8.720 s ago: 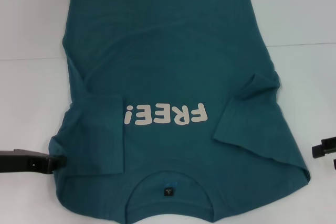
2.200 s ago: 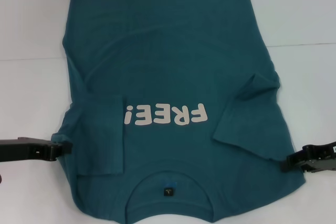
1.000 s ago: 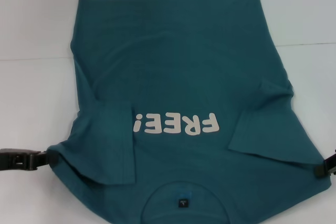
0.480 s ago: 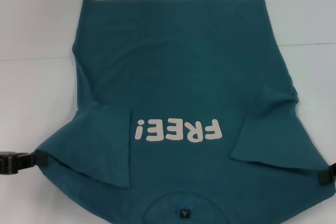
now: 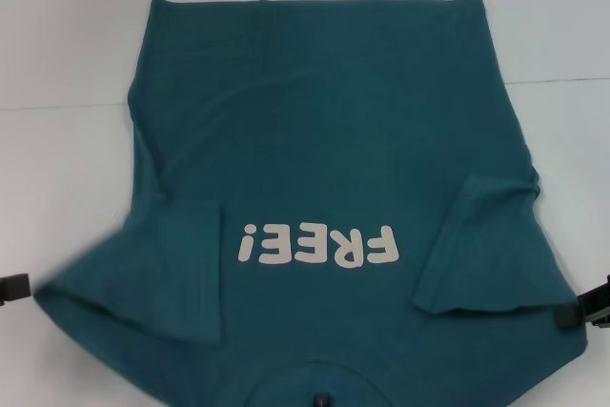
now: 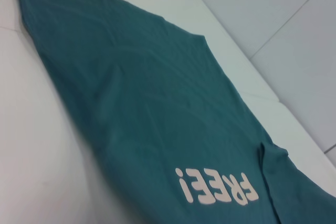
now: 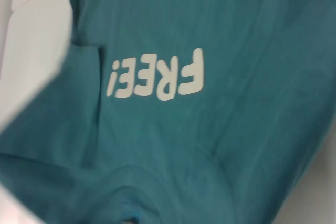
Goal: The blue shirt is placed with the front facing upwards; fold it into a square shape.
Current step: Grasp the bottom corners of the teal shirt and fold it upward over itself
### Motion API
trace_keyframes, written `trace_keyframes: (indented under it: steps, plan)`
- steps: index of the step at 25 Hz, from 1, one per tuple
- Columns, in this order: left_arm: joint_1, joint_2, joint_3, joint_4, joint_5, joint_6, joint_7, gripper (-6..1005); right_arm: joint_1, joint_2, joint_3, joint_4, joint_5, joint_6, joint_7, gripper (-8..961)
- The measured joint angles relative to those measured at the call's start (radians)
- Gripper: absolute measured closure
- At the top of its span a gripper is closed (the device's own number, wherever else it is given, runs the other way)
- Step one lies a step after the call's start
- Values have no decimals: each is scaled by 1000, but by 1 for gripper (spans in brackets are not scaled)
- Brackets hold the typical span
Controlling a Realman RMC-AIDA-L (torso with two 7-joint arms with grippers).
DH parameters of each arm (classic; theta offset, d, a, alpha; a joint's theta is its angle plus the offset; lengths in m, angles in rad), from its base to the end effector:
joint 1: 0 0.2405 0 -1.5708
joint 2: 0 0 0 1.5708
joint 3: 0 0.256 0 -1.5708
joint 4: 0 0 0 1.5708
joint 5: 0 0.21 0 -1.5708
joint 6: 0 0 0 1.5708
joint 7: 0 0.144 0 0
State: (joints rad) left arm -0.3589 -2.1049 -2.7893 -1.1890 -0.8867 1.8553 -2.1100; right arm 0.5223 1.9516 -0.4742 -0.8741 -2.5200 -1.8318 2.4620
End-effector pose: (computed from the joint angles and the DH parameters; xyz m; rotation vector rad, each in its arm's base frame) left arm -0.3103 0.2698 0.1058 -2.2968 -1.4498 -0.5934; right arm 0.3207 0.2993 0.0871 -2.1968 2.0505 0.2265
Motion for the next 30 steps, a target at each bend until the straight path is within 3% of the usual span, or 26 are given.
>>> trace_keyframes:
  steps: [8,14,18,21,24,30]
  plan:
    - [17,3,-72,-8,0,40,31,993,16,23,-1,-6,0,-29,5,909]
    - [15,1,-36,5,52,-53,30,992,22,15,-1,-6,-2,-19,5,909]
    - [3,13,-25,28,82,-74,-9,989,25,10,-1,-6,-2,-13,5,908]
    - [8,5,-24,0,83,-96,-20,985,27,10,-1,-3,-3,-11,3,908]
    - [20,-10,-22,-38,86,-110,-13,873,27,10,-1,-2,-4,-11,0,909]
    - [29,-13,29,-16,119,-139,31,717,28,9,-1,-1,-2,-10,-2,910]
